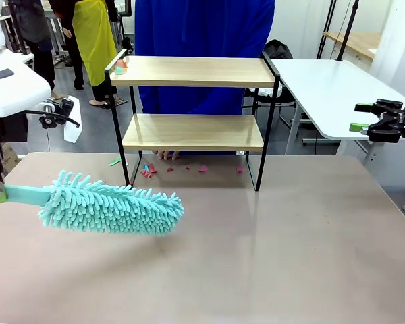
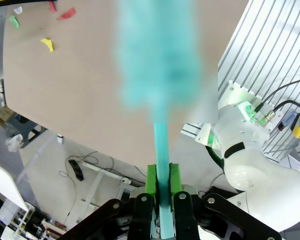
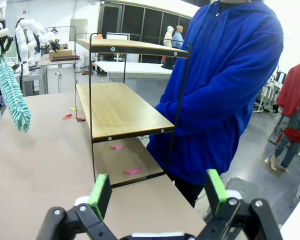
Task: Clean the shelf.
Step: Clean the specific section of the Shelf indicated by the human with the Duster.
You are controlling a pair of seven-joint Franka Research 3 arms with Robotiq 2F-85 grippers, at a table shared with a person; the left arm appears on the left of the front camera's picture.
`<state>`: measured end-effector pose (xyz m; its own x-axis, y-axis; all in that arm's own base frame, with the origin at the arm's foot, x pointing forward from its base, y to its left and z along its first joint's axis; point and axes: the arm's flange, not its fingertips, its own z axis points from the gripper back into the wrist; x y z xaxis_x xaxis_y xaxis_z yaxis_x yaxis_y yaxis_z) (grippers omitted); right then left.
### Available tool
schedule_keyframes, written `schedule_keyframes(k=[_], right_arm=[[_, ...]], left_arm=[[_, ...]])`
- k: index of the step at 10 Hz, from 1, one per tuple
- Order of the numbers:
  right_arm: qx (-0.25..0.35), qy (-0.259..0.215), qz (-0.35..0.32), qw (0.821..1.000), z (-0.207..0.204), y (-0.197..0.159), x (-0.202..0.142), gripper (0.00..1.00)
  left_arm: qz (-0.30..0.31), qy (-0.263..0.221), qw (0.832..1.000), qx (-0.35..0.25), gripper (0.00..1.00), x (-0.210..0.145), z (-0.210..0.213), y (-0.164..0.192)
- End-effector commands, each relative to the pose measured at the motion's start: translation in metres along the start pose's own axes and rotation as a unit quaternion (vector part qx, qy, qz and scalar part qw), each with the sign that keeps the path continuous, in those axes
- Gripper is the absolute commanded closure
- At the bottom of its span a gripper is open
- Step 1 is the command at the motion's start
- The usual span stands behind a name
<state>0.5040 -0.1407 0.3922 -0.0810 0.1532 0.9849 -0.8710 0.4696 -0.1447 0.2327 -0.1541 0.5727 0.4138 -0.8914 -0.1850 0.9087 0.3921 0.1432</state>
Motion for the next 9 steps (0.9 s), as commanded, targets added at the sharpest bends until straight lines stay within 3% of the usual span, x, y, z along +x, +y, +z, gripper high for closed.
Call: schedule_keyframes(k=[1,3,4,7,8,9], right_arm=[[0.000,-0.001,0.003,1.000,-0.001,0.000,0.003,0.00],[0.000,-0.001,0.003,1.000,-0.001,0.000,0.003,0.00],[0.000,-0.001,0.003,1.000,-0.001,0.000,0.003,0.00],[0.000,-0.001,0.003,1.000,-0.001,0.000,0.003,0.00],[0.000,-0.001,0.003,1.000,-0.001,0.000,0.003,0.00],[0.000,-0.001,0.003,1.000,-0.001,0.000,0.003,0.00]], left_arm=[[0.004,0.004,1.000,0.005,0.87,-0.002,0.002,0.000],[0.000,0.000,1.000,0.000,0.87,0.000,0.000,0.000],[0.026,-0.053,0.998,0.000,0.87,0.001,-0.001,0.001],[0.052,-0.118,0.989,-0.073,0.87,0.057,0.000,-0.001],[0.110,-0.121,0.982,-0.089,0.87,0.078,0.002,-0.003],[0.131,-0.128,0.978,-0.102,0.87,0.098,0.008,-0.011]])
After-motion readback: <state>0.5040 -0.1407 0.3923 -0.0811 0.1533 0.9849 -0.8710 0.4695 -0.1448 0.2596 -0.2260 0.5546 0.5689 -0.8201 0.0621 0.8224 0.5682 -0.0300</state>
